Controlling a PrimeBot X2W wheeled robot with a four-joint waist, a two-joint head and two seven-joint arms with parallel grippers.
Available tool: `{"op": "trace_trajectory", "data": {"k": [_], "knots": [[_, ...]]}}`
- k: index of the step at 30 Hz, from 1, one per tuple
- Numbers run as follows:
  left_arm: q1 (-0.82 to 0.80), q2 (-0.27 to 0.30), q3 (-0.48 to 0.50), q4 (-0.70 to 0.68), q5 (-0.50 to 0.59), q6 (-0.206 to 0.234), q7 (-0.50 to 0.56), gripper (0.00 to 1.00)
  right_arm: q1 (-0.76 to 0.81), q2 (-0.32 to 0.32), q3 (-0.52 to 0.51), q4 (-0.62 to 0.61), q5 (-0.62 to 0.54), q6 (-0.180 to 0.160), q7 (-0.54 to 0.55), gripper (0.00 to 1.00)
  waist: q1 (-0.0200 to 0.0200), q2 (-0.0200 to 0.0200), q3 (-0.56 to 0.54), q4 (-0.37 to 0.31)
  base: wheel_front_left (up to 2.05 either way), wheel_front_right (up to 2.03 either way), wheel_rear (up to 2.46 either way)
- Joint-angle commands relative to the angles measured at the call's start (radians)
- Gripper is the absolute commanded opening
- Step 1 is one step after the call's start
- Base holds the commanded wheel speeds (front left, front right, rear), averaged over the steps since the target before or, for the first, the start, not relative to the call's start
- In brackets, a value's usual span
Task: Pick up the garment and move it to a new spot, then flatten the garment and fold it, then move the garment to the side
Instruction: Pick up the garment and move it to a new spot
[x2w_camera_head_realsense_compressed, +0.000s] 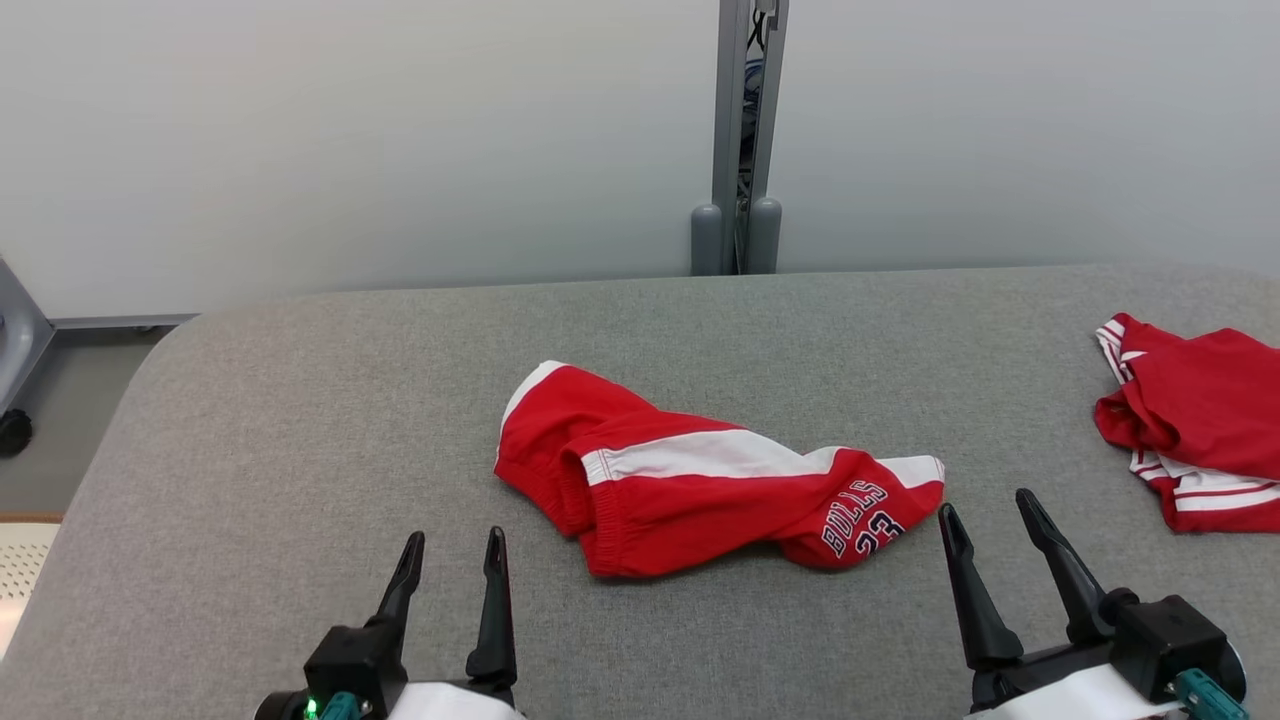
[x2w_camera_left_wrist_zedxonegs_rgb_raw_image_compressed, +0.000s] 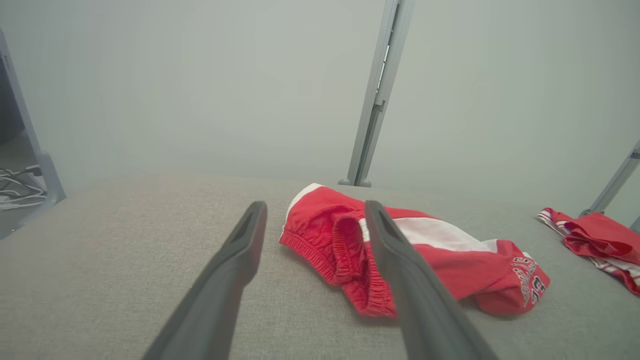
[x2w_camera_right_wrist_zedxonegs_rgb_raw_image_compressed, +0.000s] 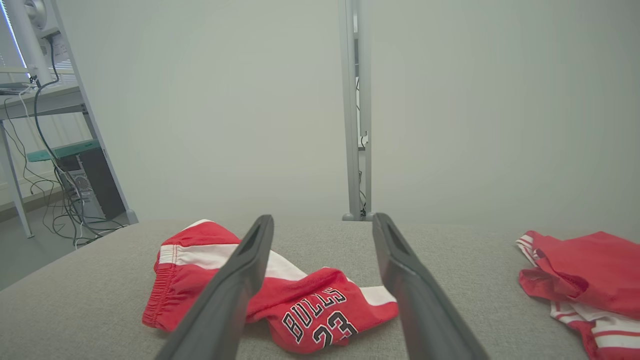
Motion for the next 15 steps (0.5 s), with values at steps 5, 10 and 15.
{"op": "trace_trajectory", "data": {"k": [5,10,15], "knots": [[0.07,-0.031,0.055,-0.004,0.049,-0.027,-0.004,1.0,0.037,-0.002,-0.005,-0.006,-0.006,0.0,-0.006,1.0,0.0,-0.0001,-0.019,-0.004,0.0,0.0,0.0],[0.09,-0.059,0.08,0.018,0.069,-0.055,-0.004,1.0,0.046,-0.001,0.005,-0.004,0.002,0.0,-0.006,1.0,0.0,-0.0001,-0.026,-0.012,0.0,0.0,0.0],[0.092,-0.076,0.109,0.034,0.084,-0.069,-0.004,1.0,0.042,-0.001,0.008,0.001,0.007,0.0,-0.006,1.0,0.0,-0.0001,-0.029,-0.021,0.0,0.0,0.0]]}}
